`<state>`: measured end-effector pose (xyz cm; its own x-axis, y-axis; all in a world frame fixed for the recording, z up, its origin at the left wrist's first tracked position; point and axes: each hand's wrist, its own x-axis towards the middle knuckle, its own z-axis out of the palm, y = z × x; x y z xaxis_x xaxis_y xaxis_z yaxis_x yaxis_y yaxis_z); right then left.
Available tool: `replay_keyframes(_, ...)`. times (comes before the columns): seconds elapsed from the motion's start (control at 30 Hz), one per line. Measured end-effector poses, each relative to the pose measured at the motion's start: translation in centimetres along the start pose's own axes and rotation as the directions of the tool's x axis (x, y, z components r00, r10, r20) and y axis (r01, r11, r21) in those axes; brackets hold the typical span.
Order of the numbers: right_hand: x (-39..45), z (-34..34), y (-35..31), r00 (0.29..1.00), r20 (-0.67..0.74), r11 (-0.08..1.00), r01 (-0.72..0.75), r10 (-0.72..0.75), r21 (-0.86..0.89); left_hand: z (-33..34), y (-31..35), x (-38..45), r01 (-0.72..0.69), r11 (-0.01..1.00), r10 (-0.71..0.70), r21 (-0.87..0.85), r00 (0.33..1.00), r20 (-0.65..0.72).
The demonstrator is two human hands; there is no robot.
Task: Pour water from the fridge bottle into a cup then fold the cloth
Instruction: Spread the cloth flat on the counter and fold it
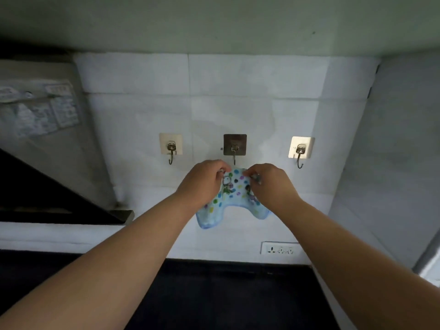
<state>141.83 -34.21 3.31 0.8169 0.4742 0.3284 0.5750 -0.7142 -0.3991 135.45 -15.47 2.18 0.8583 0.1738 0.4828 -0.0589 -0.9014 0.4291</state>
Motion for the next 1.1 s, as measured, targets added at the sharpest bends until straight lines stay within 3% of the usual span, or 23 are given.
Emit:
replay_keyframes(0.27,7.4,0.8,1.6,0.994,-0.082,0.994,-0.071,0.078,0.081,1.7,-1.6,7.0,0.016,0.997,-0.017,-0.073,1.0,-0.017)
replay_keyframes(0.47,7.1,4.7,2.3,0.998,0.023,0.998,-0.056,0.056,0.013,5.5,-2.4,6.2,0.113,0.983,-0.112,-0.145,0.994,0.018)
replay_keyframes(0.67,7.5,5.8,2.2,0.997,-0.019,0.995,-0.067,0.069,0.079,4.6,-3.1,5.9,0.12,0.974,-0.145,-0.193,0.982,-0.122)
replay_keyframes(0.8,7.5,6.3,2.4,0.997,0.009,0.991,-0.079,0.078,0.108,5.0,-2.8,6.1,0.194,0.968,-0.19,-0.16,0.981,0.04)
replay_keyframes(0.87,7.4,6.4,2.3,0.995,0.022,0.987,-0.095,0.093,0.132,5.4,-2.5,6.0,0.176,0.97,-0.181,-0.169,0.983,-0.015)
replay_keyframes(0.93,7.2,5.9,1.8,0.992,-0.071,0.974,-0.086,0.103,0.21,5.3,-2.3,5.4,0.139,0.968,-0.167,-0.209,0.978,-0.127)
replay_keyframes(1.0,6.9,5.3,1.1,0.987,-0.139,0.957,-0.038,0.081,0.288,5.5,-2.3,4.8,0.061,0.983,-0.09,-0.171,0.982,-0.166)
replay_keyframes(1.1,6.7,4.7,-0.5,0.999,-0.021,0.961,-0.022,0.029,0.276,6.0,-3.3,4.3,0.097,0.995,-0.097,-0.007,0.984,-0.149)
